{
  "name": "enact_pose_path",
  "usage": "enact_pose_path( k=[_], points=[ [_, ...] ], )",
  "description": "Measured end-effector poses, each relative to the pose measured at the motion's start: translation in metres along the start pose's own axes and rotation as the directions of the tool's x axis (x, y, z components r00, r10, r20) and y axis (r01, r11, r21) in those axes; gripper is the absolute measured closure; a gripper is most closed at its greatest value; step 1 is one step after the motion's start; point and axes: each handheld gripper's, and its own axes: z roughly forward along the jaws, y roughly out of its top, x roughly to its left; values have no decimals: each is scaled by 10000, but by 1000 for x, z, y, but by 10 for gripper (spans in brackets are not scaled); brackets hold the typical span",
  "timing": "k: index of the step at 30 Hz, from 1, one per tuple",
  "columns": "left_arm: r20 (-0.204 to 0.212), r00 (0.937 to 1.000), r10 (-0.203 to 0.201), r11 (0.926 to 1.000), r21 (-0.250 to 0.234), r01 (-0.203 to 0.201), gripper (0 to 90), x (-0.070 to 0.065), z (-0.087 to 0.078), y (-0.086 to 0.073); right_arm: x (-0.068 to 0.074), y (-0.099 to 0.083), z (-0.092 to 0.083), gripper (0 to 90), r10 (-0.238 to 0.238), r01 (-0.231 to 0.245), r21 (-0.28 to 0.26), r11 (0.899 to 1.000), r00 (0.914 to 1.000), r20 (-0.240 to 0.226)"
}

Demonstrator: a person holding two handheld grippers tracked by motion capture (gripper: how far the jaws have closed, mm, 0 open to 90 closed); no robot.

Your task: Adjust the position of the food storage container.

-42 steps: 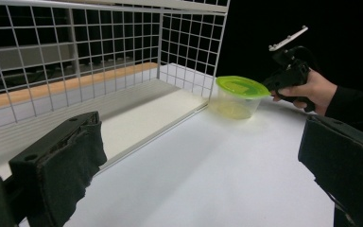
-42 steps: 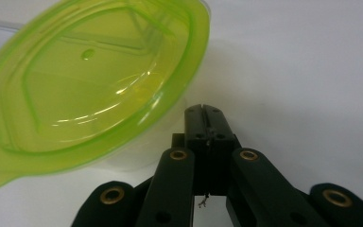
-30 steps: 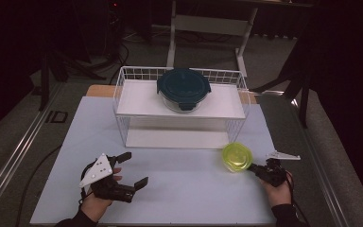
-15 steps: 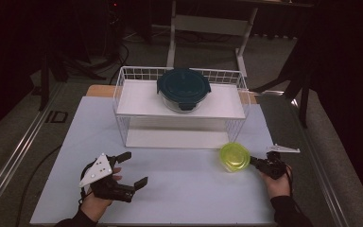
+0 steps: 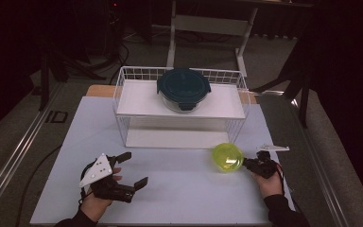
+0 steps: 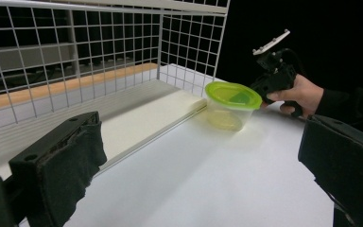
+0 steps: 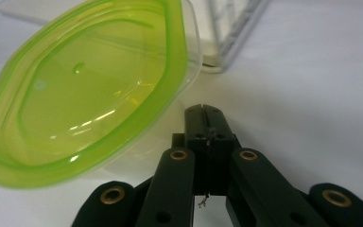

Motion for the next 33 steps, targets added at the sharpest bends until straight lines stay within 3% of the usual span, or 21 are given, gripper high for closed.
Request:
enact_pose_path(
  k=[13, 33],
  points=[
    [23, 10000, 3, 10000, -24, -3, 8, -1, 0, 1, 34, 2, 20, 900, -591, 636, 430, 9970, 9934, -984],
    [71, 10000, 22, 10000, -41, -21, 8, -2, -1, 1, 75, 5, 38, 900, -982, 1141, 593, 9917, 9697, -2237]
  ],
)
